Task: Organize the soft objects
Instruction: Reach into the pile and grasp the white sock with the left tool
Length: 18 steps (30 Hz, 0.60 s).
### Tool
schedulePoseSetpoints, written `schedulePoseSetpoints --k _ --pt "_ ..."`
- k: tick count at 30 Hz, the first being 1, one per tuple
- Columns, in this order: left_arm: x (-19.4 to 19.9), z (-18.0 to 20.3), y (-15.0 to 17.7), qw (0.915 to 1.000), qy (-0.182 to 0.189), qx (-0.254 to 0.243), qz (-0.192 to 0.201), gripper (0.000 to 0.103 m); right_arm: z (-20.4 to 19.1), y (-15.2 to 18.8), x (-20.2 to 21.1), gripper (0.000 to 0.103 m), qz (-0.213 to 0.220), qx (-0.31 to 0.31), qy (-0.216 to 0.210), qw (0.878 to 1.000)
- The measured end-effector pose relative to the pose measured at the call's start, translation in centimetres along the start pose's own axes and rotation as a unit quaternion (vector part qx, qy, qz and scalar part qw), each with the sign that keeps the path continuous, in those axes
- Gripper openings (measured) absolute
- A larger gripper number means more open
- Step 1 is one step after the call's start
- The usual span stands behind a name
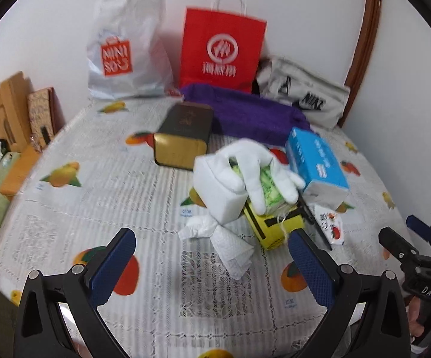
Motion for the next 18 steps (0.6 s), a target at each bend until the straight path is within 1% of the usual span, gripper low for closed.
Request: schedulePoseSetpoints --k 3,5,7,8,10,12,15,18 --pt "-1.5 0.6 -0.4 0.9997 -0.014 -0.02 -0.003 0.103 -0.1 0.3 -2.1 0.103 -0.026 0.013 0.0 1.0" --pt "-2.4 0.9 -1.1 0.9998 -0.003 -0.019 -0.006 0.102 0.2 0.6 -3.9 0.103 -0.055 -0.001 -0.021 0.998" --pt "-3.3 1.4 -2.0 0.9997 0.007 -0.024 -0.005 0.102 0.7 1.0 -5.4 0.103 -0.074 -0.022 -0.042 0.996" --pt "-3.7 1.8 -2.5 0.9995 0.007 -0.029 -0.003 0.102 0.9 1.1 -6.0 0.103 -0.078 -0.028 -0.049 0.995" --pt "-4.5 2.5 -3.4 0.9992 0.006 -0.038 0.007 0.102 1.2 1.3 -6.8 0.103 -0.085 -0.03 -0.044 0.995" --pt "-5.2 2.9 -4.3 0.9992 0.01 -0.035 0.016 0.102 1.5 1.3 -7.4 0.103 -0.088 -0.028 -0.043 0.995" --pt "-7.2 3.3 -5.6 0.9994 0.024 -0.026 -0.003 0.102 2.0 1.1 -8.2 0.103 -0.096 -0.03 -0.048 0.994" --pt "-8.7 3.9 -6.2 0.999 0.034 -0.029 -0.009 0.102 2.7 1.0 -8.8 0.103 -0.098 -0.035 -0.05 0.993"
Point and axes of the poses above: each gripper's, at about its wrist camera, not at the fingertips, and x roughly against the way its jaws point, z to its right, y to its underside, the point moved 2 cm from there along -x, roughly the way its jaws point, and after that the axes turned 11 degrees about x, right-handed, at the moved point
